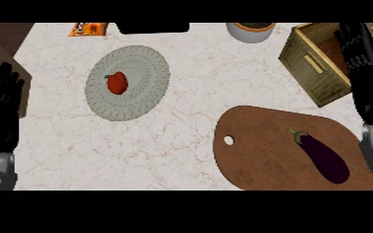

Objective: Pick the eggplant from the cutting board and place it in the basket

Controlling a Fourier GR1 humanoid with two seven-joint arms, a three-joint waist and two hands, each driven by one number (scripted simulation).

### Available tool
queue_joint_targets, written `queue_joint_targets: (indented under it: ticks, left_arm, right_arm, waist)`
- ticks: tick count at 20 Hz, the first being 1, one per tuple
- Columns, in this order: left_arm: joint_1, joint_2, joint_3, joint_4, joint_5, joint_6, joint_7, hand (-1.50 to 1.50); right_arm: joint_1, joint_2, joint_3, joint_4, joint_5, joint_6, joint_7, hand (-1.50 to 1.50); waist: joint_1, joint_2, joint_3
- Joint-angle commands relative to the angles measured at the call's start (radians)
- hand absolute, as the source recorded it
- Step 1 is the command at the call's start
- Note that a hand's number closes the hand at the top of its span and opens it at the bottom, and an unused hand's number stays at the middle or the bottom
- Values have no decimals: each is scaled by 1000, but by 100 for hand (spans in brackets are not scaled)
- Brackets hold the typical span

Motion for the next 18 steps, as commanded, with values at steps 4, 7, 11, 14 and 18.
queue_joint_targets:
  ticks: [4,7,11,14,18]
  left_arm:
    - [60,-93,-133,76,48,-93,79,0]
    - [106,-127,-212,115,72,-163,117,0]
    - [180,-130,-229,160,91,-202,126,0]
    - [228,-126,-201,157,122,-224,104,0]
    - [219,-126,-199,163,124,-225,128,0]
  right_arm:
    - [-17,165,125,-18,-357,333,-43,150]
    - [-77,183,276,-99,-417,548,-74,150]
    - [91,147,419,-184,-540,790,-89,-150]
    - [224,-46,336,-308,-525,877,-106,-150]
    - [112,-197,129,-293,-344,893,-129,-150]
  waist:
    - [59,34,-23]
    - [121,48,-24]
    - [30,6,-27]
    - [-1,-4,-29]
    - [-9,-6,-29]
